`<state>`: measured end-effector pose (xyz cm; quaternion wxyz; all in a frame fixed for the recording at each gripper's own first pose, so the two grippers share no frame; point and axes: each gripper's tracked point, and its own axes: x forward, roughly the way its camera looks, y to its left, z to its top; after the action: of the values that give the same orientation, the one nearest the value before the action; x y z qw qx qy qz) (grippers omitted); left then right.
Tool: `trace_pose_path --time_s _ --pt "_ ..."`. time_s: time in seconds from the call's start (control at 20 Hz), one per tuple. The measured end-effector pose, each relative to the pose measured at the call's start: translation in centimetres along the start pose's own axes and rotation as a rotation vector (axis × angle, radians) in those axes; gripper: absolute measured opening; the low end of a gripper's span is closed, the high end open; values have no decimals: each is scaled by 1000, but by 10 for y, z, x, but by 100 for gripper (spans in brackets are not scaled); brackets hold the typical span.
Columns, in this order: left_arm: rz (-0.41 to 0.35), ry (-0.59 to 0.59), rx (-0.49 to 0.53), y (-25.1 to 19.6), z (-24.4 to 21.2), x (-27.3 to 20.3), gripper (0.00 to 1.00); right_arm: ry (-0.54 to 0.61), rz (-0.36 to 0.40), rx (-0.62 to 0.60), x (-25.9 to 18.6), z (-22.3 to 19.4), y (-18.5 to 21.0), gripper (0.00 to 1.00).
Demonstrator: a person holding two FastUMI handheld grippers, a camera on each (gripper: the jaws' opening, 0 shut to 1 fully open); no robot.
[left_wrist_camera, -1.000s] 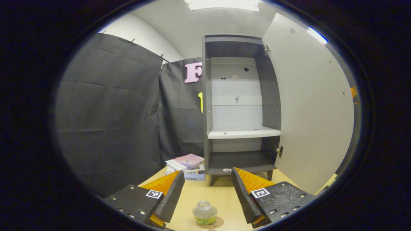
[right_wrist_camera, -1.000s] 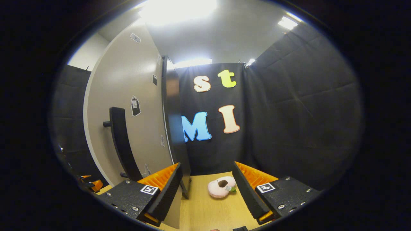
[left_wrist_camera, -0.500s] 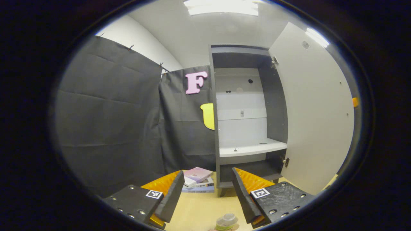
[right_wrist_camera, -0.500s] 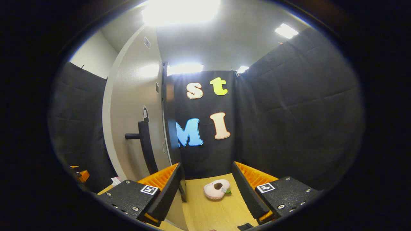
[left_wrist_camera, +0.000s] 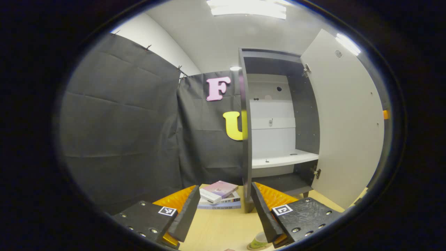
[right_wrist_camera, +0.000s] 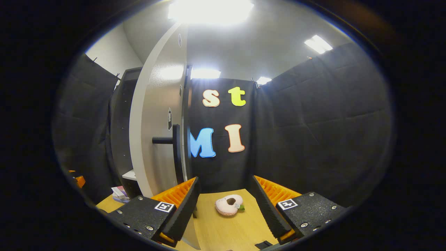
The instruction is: Open the cabinet door with the right hand, grasp the bottle in the cabinet with the left hand and place it on the coaster, then close the cabinet door with the right hand.
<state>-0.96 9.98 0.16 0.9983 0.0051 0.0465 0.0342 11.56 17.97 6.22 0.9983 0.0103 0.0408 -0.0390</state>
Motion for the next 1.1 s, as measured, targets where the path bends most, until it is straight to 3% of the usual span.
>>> trace_pose_path --time_s 0.6,1.1 --pt "6 24 -28 47 -18 4 87 -9 52 13 -11 0 47 92" --pt "38 26 -32 102 -24 -5 87 -8 144 23 -11 -3 91 92"
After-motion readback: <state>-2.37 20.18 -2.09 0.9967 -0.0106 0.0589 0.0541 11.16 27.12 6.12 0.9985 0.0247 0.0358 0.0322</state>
